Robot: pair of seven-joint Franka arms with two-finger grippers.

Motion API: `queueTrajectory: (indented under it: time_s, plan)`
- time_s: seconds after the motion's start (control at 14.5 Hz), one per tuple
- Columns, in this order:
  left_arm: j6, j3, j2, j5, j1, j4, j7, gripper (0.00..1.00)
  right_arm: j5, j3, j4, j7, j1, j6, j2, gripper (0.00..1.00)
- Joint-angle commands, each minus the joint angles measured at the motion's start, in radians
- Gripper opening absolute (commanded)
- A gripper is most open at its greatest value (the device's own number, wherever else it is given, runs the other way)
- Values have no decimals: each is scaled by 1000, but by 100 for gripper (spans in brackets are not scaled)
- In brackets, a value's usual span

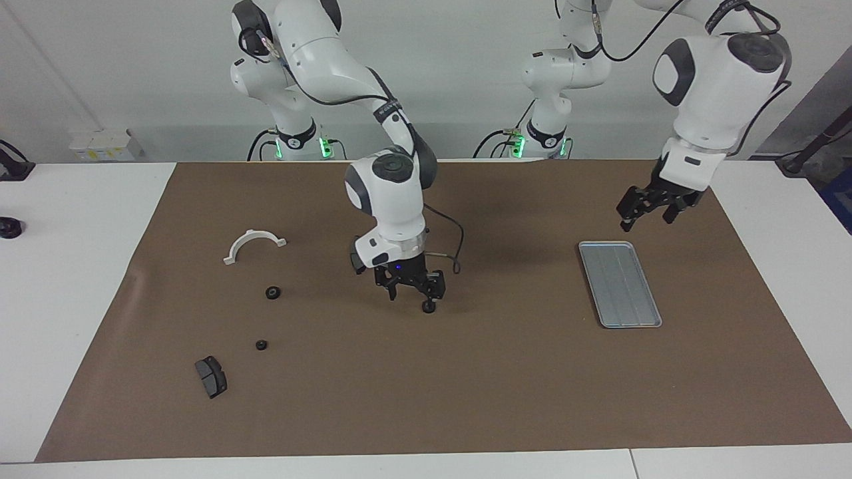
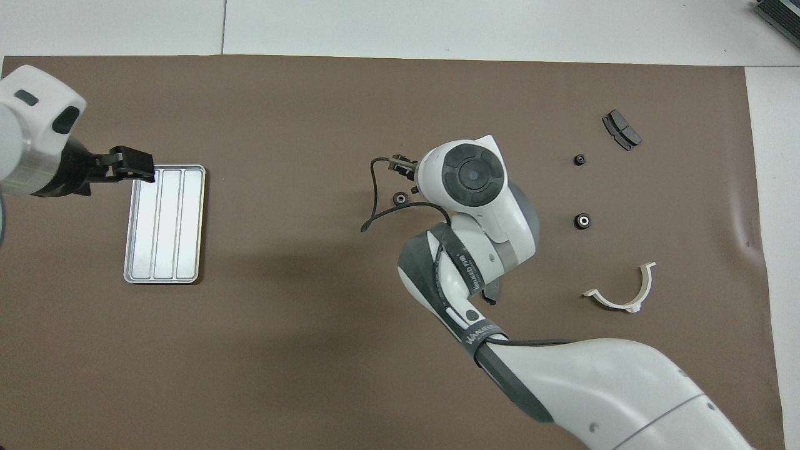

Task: Pick bearing gear from pile to tray

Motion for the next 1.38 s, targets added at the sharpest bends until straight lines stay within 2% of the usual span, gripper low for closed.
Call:
queueTrajectory:
  time_s: [0.0, 0.21, 0.34, 0.48, 0.62, 0.83, 1.1, 1.31]
  plan:
    - [95, 16, 82, 7, -122, 12, -186, 100, -13, 14, -89, -143, -115, -54, -130, 100]
    - [129, 17, 159, 7, -229, 64, -254, 100, -13, 15, -133, -439, -253, -110, -187, 100]
    - [131, 17, 251, 16, -294, 131, -333, 100, -2, 18, -175, -661, -341, -137, -204, 100]
    - [153, 17, 314, 31, -326, 173, -364, 100, 22, 18, -262, -867, -398, -117, -237, 100]
    - [204, 16, 351, 30, -340, 173, -378, 100, 55, 18, -346, -967, -422, -71, -259, 100]
    - [336, 17, 429, 36, -352, 173, -400, 100, 75, 18, -463, -1018, -425, 49, -261, 100]
    - [416, 17, 475, 36, -355, 176, -400, 100, 75, 18, -523, -1058, -427, 139, -254, 100]
    - [445, 16, 486, 36, -378, 176, -400, 100, 75, 18, -551, -1063, -427, 192, -245, 81]
